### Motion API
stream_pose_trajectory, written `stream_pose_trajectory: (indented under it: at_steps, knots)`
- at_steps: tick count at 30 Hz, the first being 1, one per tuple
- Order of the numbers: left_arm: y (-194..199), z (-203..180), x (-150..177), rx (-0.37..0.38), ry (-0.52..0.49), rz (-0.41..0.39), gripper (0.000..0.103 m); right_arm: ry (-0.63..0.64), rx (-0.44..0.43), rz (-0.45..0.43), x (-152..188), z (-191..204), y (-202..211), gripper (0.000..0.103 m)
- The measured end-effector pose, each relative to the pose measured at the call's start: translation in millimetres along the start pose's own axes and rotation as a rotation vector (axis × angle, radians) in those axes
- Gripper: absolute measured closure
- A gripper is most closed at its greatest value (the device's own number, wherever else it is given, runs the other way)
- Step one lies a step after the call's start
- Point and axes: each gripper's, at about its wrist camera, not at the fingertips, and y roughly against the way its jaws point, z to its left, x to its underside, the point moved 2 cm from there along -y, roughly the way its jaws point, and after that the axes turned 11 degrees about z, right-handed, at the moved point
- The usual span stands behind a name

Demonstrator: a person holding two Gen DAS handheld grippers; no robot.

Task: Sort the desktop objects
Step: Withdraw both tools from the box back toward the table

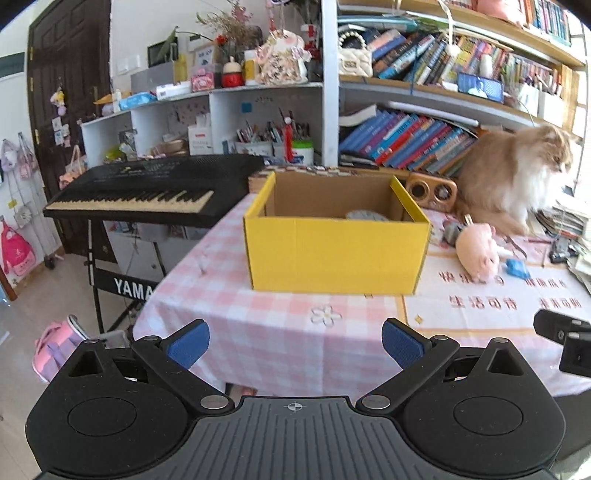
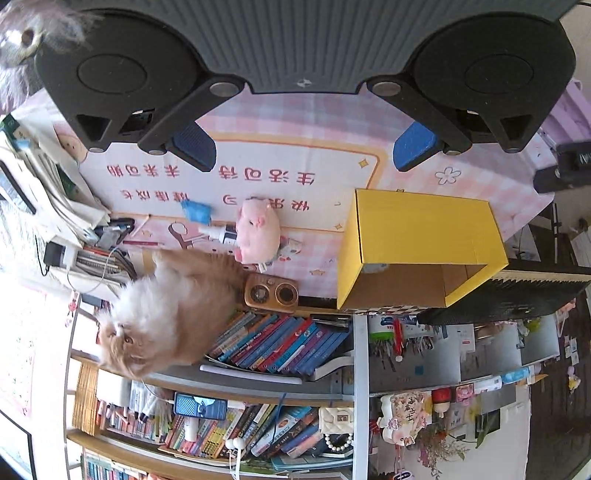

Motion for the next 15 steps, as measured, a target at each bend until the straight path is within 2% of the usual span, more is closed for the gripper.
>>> stream_pose_trajectory:
  at_steps: [6,15]
  knots:
    - [-0.2,-4.1,9.8,0.036,0.001,0.037,0.002,-0.002,0.023,0.035,6.1,-0.8,4.2,0.0]
    - [-9.1,-21.4,9.7,0.106,-0.056,0.079,0.002,-0.022,0.031,0.107,13.2,-11.3,0.6,0.0]
